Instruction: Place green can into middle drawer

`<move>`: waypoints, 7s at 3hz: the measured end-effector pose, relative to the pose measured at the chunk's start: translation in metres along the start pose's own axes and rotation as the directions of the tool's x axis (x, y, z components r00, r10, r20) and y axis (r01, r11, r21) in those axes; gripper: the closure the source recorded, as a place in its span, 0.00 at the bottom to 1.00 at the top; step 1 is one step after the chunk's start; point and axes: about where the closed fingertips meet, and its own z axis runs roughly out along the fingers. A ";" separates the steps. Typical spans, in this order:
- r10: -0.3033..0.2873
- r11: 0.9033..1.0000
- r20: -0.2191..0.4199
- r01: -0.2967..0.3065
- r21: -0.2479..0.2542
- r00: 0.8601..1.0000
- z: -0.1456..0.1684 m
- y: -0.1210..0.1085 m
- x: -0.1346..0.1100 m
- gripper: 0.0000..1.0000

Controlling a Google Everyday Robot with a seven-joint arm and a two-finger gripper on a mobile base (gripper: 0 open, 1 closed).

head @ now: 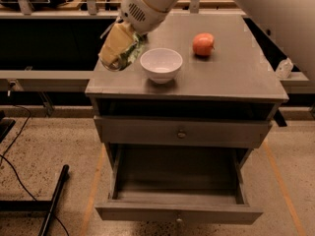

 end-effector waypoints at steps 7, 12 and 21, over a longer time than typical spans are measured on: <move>0.804 0.585 -0.483 -0.311 0.749 0.348 -0.011 -0.002 0.299 1.00; 0.948 0.319 -0.168 -0.803 0.503 0.271 0.024 -0.026 0.359 1.00; 0.950 0.284 0.028 -0.897 0.339 0.311 0.143 -0.013 0.458 1.00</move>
Offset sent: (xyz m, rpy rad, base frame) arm -0.1383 -0.1648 -0.0512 -0.4316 0.4730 -0.8155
